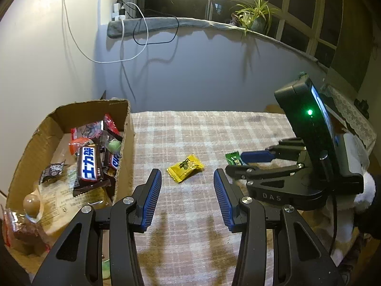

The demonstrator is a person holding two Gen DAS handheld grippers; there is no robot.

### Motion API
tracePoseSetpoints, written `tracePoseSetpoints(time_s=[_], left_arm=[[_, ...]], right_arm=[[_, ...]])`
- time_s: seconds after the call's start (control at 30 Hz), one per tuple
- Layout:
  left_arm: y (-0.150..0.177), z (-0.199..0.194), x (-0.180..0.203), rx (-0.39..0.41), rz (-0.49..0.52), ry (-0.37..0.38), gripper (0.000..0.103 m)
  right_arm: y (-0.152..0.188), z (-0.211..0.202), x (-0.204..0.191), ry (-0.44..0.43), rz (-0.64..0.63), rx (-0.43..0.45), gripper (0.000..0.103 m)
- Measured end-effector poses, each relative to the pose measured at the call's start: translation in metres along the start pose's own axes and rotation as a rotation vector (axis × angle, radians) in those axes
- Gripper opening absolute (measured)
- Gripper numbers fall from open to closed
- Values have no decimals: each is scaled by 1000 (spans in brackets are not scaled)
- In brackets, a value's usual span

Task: Organize snacks
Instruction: 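Withdraw both grippers from the box toward the yellow and green candies, then grasp the yellow candy with left gripper while right grasps the green candy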

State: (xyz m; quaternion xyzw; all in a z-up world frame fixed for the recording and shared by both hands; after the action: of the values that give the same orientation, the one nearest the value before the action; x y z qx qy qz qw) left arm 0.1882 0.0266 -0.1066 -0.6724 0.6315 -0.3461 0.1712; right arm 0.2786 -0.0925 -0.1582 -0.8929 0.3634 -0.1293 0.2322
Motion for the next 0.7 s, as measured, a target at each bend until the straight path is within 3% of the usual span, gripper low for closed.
tracePoseSetpoints(time_s=[0.1, 0.27, 0.7], left_arm=[[2, 8, 5, -20, 24, 0, 44], [-1, 27, 15, -44, 49, 2, 44], [-16, 80, 13, -103, -30, -23, 44]], right_arm=[[0, 1, 5, 9, -31, -5, 24], [3, 1, 21, 0, -34, -1, 24], [14, -7, 31, -31, -65, 24, 24]])
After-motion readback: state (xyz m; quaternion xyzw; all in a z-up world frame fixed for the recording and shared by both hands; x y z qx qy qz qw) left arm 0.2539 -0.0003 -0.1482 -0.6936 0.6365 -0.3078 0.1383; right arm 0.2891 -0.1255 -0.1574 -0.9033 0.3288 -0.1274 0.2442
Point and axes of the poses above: each gripper's, at about its wrist camera, not at the fingertips, and z roughly the way its jaws point, x to its right, y to its underside, the point moved 1 cm from there along z, roughly the way its jaws point, and after that the axes turned 13 degrees about -z, right-handed, at the moved point
